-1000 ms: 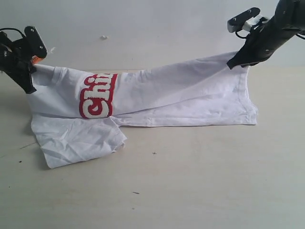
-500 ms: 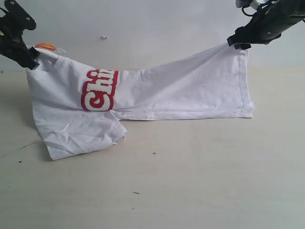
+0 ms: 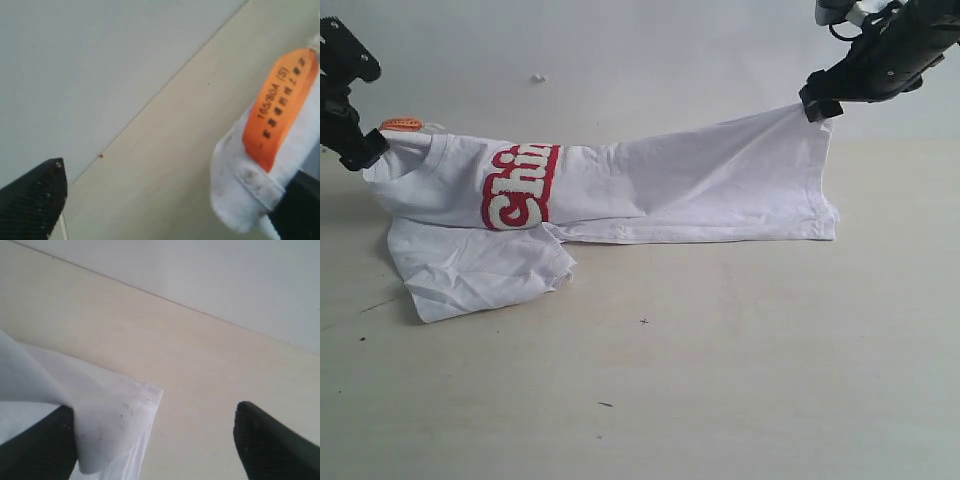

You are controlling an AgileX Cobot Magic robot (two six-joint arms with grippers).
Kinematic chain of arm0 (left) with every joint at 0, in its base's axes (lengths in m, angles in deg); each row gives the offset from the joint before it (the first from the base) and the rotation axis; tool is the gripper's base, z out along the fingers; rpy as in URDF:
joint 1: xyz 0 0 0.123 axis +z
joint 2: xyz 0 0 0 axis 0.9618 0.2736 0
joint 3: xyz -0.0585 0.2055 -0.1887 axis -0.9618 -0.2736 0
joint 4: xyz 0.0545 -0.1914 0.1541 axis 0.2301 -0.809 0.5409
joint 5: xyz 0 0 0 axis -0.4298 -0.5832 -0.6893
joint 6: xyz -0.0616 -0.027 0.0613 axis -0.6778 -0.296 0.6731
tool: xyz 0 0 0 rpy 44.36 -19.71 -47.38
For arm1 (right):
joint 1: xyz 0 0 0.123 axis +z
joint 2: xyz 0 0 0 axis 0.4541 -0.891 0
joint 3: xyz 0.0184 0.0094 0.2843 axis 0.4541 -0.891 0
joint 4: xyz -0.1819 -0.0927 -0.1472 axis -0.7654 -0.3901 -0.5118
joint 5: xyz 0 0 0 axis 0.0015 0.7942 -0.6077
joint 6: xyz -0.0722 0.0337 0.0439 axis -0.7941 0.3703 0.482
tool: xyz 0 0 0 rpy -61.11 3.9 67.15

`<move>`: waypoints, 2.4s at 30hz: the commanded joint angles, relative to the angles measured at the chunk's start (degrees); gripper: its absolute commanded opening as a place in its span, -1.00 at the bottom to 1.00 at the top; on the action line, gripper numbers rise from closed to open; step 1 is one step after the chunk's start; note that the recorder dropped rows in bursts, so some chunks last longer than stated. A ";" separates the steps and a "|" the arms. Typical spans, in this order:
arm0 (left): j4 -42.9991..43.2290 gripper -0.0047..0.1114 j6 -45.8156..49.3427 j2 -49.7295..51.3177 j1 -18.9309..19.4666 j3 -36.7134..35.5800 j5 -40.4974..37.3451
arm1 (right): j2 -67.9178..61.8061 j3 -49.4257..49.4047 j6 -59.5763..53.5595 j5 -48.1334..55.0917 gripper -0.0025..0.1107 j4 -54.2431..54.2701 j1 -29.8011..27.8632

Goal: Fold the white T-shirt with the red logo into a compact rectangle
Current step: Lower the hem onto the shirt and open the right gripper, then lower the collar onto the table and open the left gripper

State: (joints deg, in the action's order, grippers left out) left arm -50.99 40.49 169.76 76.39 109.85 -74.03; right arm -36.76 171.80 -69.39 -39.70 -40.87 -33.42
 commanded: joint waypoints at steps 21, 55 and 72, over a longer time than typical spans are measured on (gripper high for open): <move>-1.34 0.89 8.32 -0.11 -0.17 0.84 -6.87 | 2.13 4.15 -7.16 5.30 0.73 5.85 -0.23; -6.44 0.89 8.27 -0.72 -0.26 3.97 -9.92 | -7.56 26.00 -15.33 32.18 0.69 28.05 -6.39; -6.44 0.89 12.64 -0.72 -0.26 3.97 -9.95 | -8.49 29.15 -26.20 32.18 0.69 48.48 -9.04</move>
State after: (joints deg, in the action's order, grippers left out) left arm -56.77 51.34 169.57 76.29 113.35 -84.35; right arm -46.33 200.00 -92.71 -7.41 0.13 -43.59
